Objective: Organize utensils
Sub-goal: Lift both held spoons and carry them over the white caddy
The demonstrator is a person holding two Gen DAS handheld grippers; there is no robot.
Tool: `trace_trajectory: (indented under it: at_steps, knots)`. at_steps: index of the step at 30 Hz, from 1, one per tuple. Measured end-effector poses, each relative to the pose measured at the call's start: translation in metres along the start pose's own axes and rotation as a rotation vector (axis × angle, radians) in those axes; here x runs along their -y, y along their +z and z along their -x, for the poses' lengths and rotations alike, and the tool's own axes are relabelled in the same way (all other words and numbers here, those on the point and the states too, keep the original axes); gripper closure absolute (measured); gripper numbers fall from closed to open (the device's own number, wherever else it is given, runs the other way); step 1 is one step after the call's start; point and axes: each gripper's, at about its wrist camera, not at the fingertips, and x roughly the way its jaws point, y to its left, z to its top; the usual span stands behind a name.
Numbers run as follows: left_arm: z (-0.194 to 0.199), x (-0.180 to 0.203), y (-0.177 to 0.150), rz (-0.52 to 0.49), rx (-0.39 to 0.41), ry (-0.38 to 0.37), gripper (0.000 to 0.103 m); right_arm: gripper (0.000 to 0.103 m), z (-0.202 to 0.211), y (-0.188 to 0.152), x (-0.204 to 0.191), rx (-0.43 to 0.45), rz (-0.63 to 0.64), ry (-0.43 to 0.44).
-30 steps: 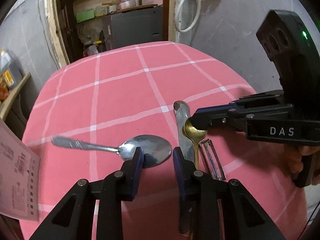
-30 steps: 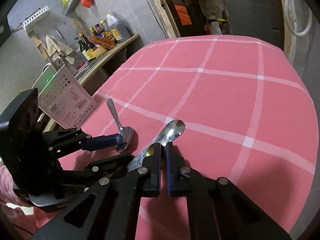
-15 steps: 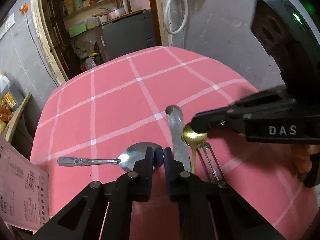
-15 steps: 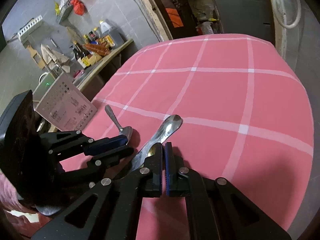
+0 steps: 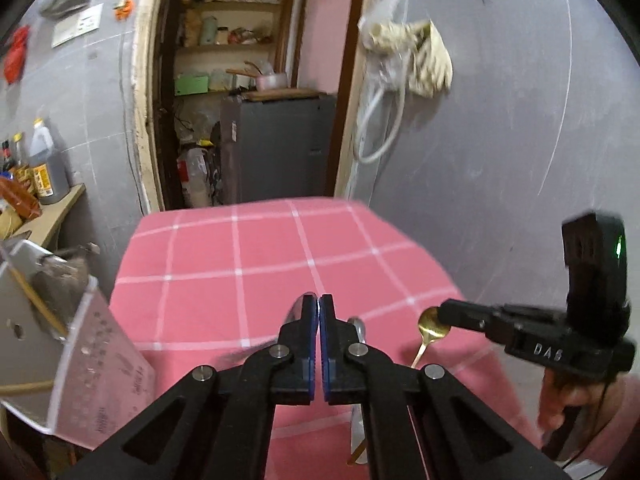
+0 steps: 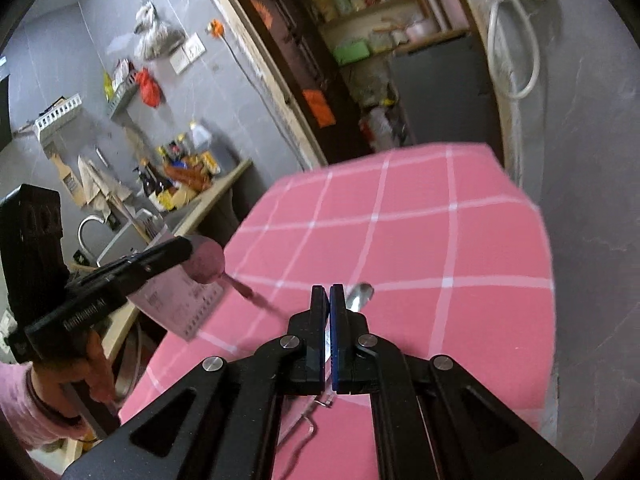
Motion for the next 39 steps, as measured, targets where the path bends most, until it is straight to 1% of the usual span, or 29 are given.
trace_trajectory:
  at_steps: [3,9,15,18,24,27,32,35,39]
  knots:
    - [0.015,-0.016,0.009,0.051,0.016,-0.035,0.101,0.101,0.015,0.008,-0.015,0.045,0.019,-0.029]
    - [0.048,-0.035,0.020,0.075,0.041,-0.079,0.101,0.101,0.038,0.029,-0.050,0.127,0.057,-0.070]
    - [0.083,-0.056,0.037,0.097,0.092,-0.122,0.101,0.101,0.052,0.056,-0.093,0.206,0.102,-0.070]
    - [0.099,-0.074,0.046,0.129,0.115,-0.141,0.101,0.101,0.054,0.070,-0.117,0.239,0.132,-0.061]
    - [0.129,-0.114,0.062,0.171,0.170,-0.140,0.101,0.101,0.048,0.091,-0.173,0.287,0.201,-0.036]
    - [0.139,-0.131,0.065,0.186,0.186,-0.135,0.100,0.101,0.038,0.098,-0.203,0.288,0.248,-0.028]
    - [0.152,-0.154,0.067,0.234,0.209,-0.179,0.101,0.101,0.019,0.098,-0.244,0.268,0.334,-0.027]
    - [0.158,-0.162,0.068,0.239,0.228,-0.192,0.101,0.101,0.010,0.095,-0.254,0.245,0.342,-0.021]
    - [0.165,-0.171,0.069,0.238,0.231,-0.209,0.101,0.101,-0.004,0.089,-0.264,0.208,0.378,-0.057]
